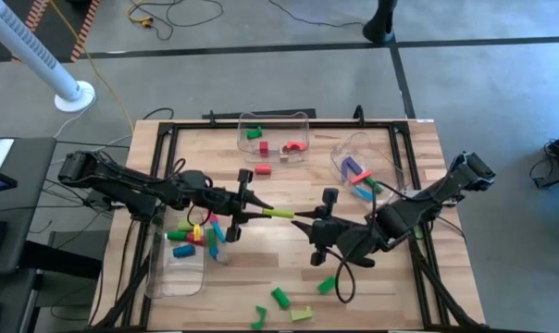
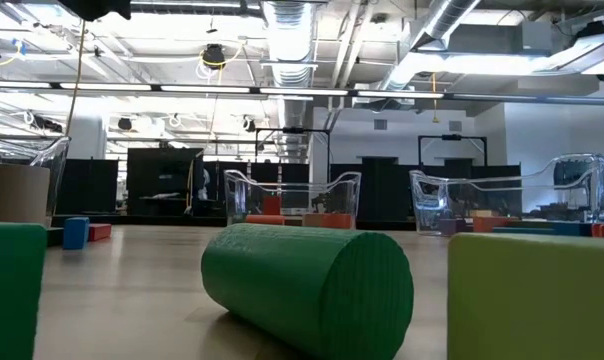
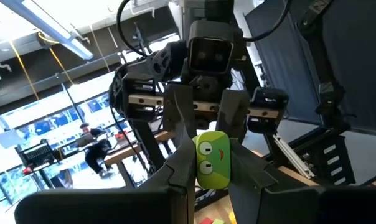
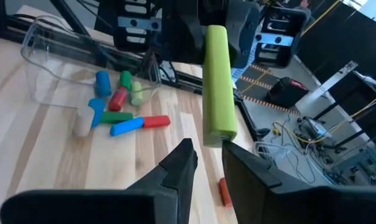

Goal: Sort blocks by size
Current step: Put the light green rectangular block into the right transparent bin

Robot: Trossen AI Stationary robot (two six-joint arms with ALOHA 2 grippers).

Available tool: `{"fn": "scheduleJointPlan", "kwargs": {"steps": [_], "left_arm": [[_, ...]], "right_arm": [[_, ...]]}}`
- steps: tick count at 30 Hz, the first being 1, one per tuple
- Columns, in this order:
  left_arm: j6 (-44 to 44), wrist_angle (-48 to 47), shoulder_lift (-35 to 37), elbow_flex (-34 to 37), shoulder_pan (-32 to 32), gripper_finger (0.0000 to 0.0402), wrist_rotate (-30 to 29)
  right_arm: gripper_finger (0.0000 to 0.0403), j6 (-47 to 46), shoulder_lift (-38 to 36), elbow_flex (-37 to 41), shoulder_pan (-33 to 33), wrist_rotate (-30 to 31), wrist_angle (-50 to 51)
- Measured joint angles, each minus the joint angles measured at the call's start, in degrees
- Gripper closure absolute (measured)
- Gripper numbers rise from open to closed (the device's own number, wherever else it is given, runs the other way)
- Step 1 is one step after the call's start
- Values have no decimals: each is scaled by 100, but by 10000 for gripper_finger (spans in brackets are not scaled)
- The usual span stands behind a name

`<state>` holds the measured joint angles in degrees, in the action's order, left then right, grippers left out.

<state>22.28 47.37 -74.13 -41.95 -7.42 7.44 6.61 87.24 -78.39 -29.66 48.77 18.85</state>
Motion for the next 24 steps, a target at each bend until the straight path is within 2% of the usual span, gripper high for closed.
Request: {"fn": "scheduleJointPlan", "kwargs": {"steps": [18, 24], "left_arm": [[22, -4, 7, 0, -2, 345, 24], [66, -10, -9, 0, -3, 345, 5]], "right_arm": [[283, 238, 2, 2, 78, 59, -110], [273, 100, 6, 2, 12, 361, 83]]}}
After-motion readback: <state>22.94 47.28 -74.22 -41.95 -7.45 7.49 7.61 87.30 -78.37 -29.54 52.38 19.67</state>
